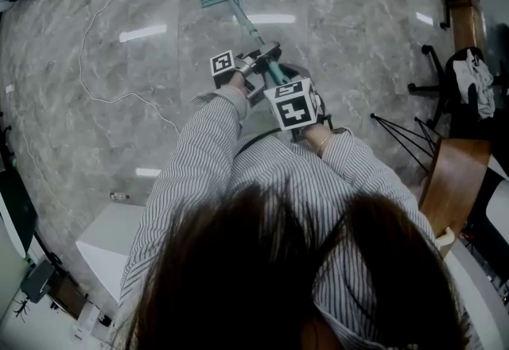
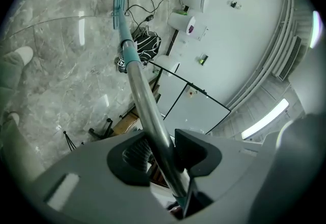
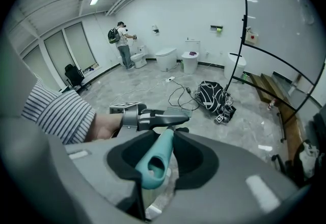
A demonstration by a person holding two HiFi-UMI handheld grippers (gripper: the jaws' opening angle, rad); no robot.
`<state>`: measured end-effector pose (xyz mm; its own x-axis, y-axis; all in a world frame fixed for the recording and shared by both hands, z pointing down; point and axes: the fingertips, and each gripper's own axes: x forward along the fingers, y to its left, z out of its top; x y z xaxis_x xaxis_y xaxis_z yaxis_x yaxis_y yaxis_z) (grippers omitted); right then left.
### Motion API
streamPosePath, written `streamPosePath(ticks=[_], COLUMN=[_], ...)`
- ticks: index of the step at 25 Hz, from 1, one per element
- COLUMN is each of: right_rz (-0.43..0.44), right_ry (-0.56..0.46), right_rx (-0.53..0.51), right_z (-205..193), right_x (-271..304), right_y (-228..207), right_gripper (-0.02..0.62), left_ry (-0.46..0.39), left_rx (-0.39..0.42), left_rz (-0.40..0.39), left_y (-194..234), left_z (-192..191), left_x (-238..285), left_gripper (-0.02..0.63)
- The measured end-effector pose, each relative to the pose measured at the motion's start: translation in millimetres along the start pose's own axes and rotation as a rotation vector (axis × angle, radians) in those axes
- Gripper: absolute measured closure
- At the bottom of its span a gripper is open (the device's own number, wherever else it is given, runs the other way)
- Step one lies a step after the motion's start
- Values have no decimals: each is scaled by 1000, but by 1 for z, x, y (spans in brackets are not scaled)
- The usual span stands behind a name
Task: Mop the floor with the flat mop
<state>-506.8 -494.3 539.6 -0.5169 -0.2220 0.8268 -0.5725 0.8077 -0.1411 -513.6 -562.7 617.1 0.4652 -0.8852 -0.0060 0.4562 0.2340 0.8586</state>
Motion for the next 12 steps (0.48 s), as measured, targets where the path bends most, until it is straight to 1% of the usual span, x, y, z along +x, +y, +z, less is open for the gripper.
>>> streamPosePath(ticks=[3, 7, 12], right_rz=[0, -4, 4], right_ry=[-1, 0, 2], right_rx=[12, -10, -25], right_z=[1, -6, -27], right_x=[1, -2, -19], right_y=[-2, -1, -5], right_gripper=[474, 474, 474], left_ry=[-19, -61, -72], left_rx=[-9, -24, -20], left_rz=[-13, -34, -36], left_y=[0, 3, 16], left_z=[2, -2, -25], left_x=[1, -2, -2], left_gripper=[459, 463, 465])
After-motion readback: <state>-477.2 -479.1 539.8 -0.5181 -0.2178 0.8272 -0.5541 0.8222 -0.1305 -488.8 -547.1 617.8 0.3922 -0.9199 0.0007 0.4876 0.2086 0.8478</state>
